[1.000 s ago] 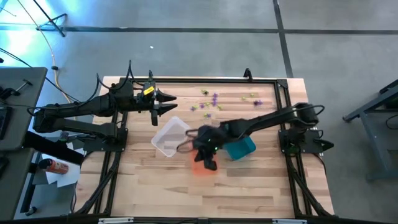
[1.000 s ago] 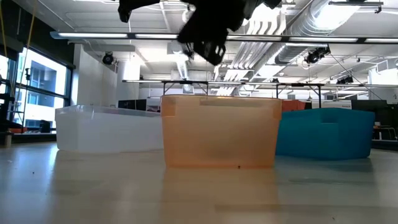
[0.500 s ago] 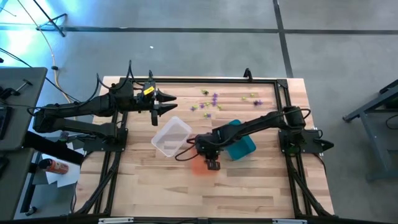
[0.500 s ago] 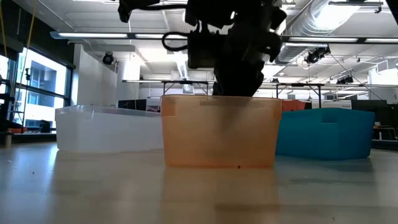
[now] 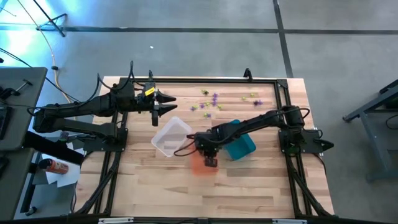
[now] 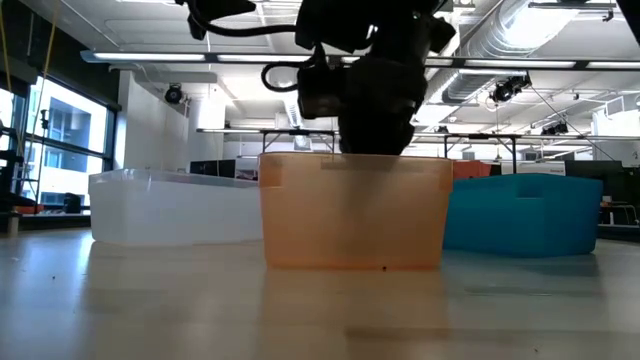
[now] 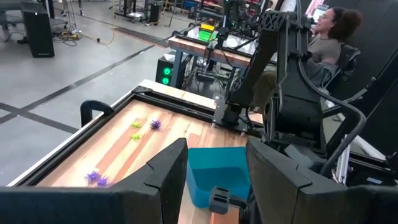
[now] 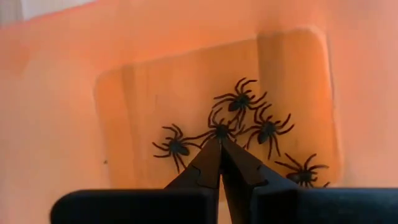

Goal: Sort Halloween decoration
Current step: Put the black spider toy into the orange bin

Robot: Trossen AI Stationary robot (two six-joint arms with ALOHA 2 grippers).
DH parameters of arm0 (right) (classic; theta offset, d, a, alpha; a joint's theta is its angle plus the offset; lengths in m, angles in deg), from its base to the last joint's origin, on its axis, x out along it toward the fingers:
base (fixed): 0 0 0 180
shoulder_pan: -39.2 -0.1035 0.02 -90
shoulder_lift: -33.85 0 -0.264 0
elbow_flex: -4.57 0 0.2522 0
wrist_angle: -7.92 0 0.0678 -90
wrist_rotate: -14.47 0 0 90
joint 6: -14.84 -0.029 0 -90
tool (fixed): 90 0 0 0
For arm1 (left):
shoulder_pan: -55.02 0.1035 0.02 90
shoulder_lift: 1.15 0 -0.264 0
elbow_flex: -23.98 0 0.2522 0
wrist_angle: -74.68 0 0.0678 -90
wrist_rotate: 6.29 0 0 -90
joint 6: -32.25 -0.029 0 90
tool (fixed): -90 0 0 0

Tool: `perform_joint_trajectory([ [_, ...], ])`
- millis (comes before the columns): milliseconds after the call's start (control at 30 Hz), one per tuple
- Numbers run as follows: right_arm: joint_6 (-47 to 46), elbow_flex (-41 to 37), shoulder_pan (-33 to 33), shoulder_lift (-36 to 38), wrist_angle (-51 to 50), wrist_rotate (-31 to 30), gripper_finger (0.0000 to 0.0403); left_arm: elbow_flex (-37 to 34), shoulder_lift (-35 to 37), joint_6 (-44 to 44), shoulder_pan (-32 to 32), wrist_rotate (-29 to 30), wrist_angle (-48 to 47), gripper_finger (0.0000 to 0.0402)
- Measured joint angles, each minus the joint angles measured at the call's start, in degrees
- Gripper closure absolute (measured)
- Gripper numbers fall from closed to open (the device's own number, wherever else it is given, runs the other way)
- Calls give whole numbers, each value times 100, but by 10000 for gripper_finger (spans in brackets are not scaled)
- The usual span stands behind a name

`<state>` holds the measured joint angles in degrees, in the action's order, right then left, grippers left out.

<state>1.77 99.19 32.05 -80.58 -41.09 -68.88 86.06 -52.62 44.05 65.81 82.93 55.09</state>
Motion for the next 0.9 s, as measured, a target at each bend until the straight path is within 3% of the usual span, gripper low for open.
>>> perform_joint_trajectory([
  [133,-358,0,77,0,16,135,340,0,1,-1,-1,7,1,250],
  [300,-8,247,96,48,-87,418,254,0,-1,-1,-1,13,1,250],
  [400,89,560,168,150,-314,643,224,0,-1,-1,1,25,3,250],
  [500,207,873,278,484,-647,480,219,0,-1,-1,-1,25,7,250],
  [667,404,800,455,1464,-1326,-733,221,0,-1,-2,0,23,7,250],
  [767,172,251,622,2280,-1453,-1312,222,0,1,-3,1,23,10,250],
  [900,-565,-1095,893,3459,-1085,-1549,222,0,-1,-3,1,32,7,250],
])
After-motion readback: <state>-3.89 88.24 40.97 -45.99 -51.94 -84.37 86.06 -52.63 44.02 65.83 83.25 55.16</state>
